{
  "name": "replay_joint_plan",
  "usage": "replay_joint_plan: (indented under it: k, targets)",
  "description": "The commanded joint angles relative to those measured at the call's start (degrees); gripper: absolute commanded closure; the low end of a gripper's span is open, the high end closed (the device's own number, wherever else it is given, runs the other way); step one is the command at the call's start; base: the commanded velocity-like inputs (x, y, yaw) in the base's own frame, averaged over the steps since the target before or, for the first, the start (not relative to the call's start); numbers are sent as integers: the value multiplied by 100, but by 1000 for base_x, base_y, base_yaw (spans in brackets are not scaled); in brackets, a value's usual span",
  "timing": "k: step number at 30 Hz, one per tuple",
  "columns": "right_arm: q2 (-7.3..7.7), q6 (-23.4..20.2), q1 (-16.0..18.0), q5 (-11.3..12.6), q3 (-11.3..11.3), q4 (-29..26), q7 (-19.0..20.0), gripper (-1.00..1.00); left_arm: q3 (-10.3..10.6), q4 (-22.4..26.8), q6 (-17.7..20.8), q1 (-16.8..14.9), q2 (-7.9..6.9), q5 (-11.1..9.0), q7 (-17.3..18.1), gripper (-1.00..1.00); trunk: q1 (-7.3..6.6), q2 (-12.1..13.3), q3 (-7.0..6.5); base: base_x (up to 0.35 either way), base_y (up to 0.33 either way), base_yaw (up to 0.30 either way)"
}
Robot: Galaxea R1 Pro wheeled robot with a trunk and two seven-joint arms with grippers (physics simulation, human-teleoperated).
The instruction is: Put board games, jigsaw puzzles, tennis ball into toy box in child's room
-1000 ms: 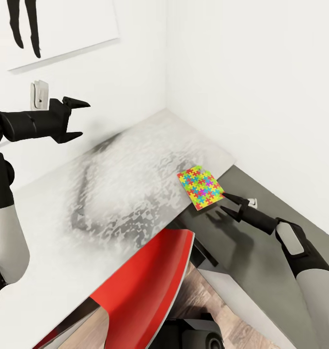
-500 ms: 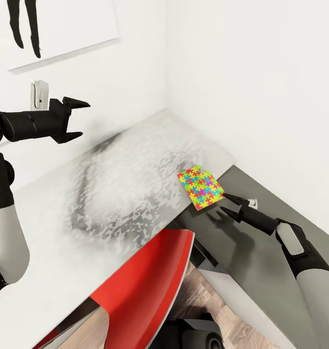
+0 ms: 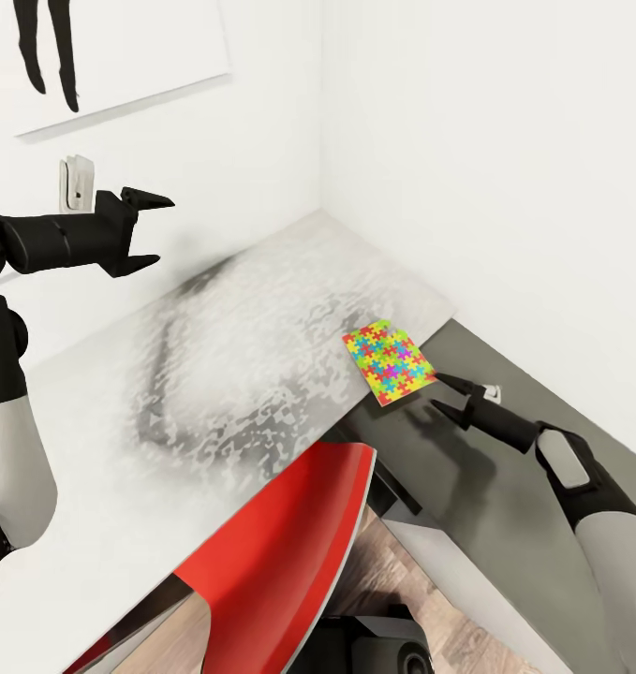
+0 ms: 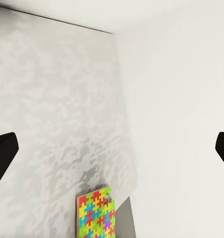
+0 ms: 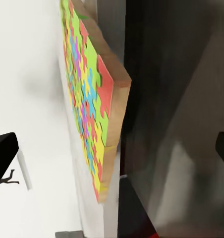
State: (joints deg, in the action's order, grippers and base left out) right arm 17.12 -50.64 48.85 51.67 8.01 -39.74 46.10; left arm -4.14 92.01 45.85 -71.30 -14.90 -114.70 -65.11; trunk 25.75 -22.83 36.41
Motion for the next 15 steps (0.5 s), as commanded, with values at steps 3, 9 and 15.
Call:
replay_joint_plan:
  k: [3,9,15]
  targets:
    - [29,36,74,-3,9,164,8,-100,-7,1,32,-6,2,-44,-54,-100,3,-9,7,0,0,0]
    - [59,114,161,0,8,338,2,-100,-7,1,30,-6,4,-44,-54,-100,3,-9,7,0,0,0]
    - [72,146,197,1,8,411,-2,-100,-7,1,34,-6,4,-44,-54,-100,3,-9,7,0,0,3]
